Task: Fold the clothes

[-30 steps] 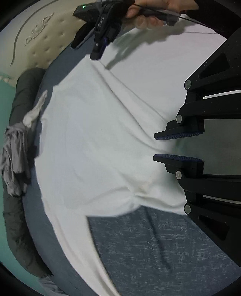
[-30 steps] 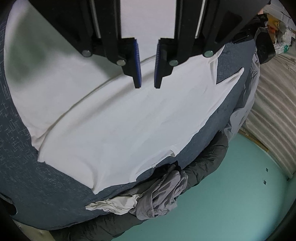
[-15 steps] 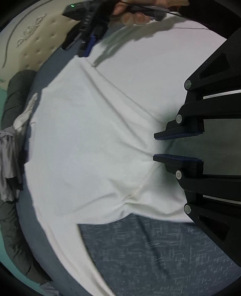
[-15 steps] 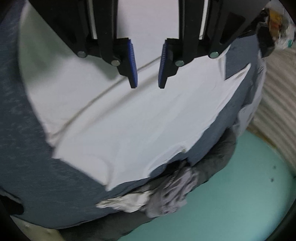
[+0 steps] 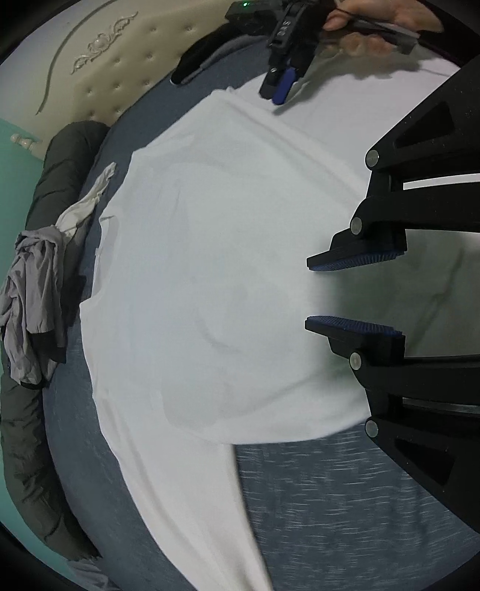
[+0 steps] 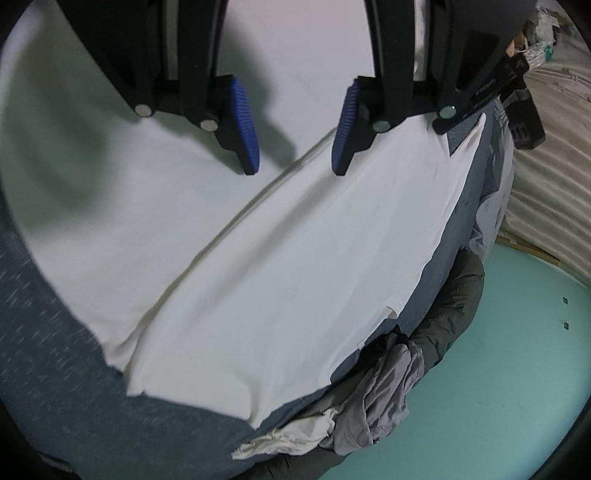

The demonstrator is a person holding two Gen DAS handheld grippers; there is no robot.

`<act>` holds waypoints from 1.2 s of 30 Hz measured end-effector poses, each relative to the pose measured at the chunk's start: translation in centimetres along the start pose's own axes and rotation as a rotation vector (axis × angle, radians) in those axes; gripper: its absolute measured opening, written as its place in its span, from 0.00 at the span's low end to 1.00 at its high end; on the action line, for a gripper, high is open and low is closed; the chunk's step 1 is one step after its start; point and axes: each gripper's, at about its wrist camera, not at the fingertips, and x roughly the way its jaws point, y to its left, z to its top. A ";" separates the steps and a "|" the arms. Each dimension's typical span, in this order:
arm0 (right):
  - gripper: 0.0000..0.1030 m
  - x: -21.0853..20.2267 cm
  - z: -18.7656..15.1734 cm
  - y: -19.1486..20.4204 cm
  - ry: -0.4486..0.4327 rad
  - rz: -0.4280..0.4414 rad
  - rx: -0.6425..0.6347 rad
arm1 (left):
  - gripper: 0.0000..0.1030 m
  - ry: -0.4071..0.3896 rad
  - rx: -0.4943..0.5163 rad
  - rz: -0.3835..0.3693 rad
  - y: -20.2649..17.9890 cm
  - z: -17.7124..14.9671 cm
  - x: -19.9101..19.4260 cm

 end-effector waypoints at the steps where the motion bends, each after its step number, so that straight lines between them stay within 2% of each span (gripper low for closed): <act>1: 0.40 0.3 0.0 -0.1 0.005 0.015 0.008 | 0.27 0.002 0.000 0.000 0.1 0.3 0.2; 3: 0.40 0.6 0.0 -0.1 0.008 0.032 0.015 | 0.27 0.009 -0.013 -0.010 0.3 0.7 0.7; 4: 0.37 0.8 0.1 -0.2 0.011 0.041 0.017 | 0.27 0.012 -0.017 -0.015 0.4 0.9 1.0; 5: 0.32 1.0 0.1 -0.3 0.014 0.050 0.019 | 0.27 0.015 -0.015 -0.022 0.5 1.0 1.2; 7: 0.12 1.4 0.1 -0.5 0.024 0.075 0.031 | 0.27 0.022 -0.009 -0.027 0.5 1.1 1.5; 10: 0.03 1.7 0.0 -0.8 0.027 0.091 0.040 | 0.24 0.030 -0.008 -0.030 0.6 1.1 2.0; 12: 0.01 1.5 -0.1 -1.2 0.015 0.107 0.062 | 0.11 0.029 -0.020 -0.044 0.8 1.1 1.9; 15: 0.00 0.9 0.0 -1.6 -0.001 0.118 0.083 | 0.03 0.016 -0.031 -0.041 0.9 1.3 1.5; 17: 0.00 0.7 0.0 -1.5 -0.004 0.120 0.080 | 0.02 0.013 -0.041 -0.044 1.2 1.2 1.4; 20: 0.03 1.6 0.0 -1.2 0.038 0.127 0.091 | 0.02 0.014 -0.048 -0.050 1.3 1.1 1.3; 21: 0.13 1.8 -0.1 -1.2 0.048 0.115 0.105 | 0.02 0.015 -0.045 -0.047 1.2 1.1 1.3; 22: 0.35 2.0 -0.2 -1.3 0.057 0.111 0.116 | 0.02 0.015 -0.044 -0.047 1.0 1.3 1.6; 23: 0.39 2.0 -0.3 -1.1 0.055 0.129 0.118 | 0.02 0.017 -0.043 -0.046 1.0 1.3 1.7; 27: 0.39 2.4 -0.2 0.2 0.041 0.093 0.063 | 0.02 0.027 -0.046 -0.043 1.1 1.3 2.0; 29: 0.27 2.9 -0.3 0.0 0.038 0.084 0.072 | 0.02 0.032 -0.042 -0.038 1.1 1.2 2.1; 30: 0.10 3.1 -0.3 -0.1 0.037 0.081 0.074 | 0.02 0.034 -0.039 -0.034 1.0 1.2 2.3; 31: 0.03 3.0 -0.4 -0.2 0.036 0.087 0.079 | 0.02 0.036 -0.036 -0.030 1.0 1.2 2.4; 36: 0.02 1.7 -0.5 -0.8 0.009 0.115 0.100 | 0.02 0.043 -0.037 -0.025 1.0 1.2 2.8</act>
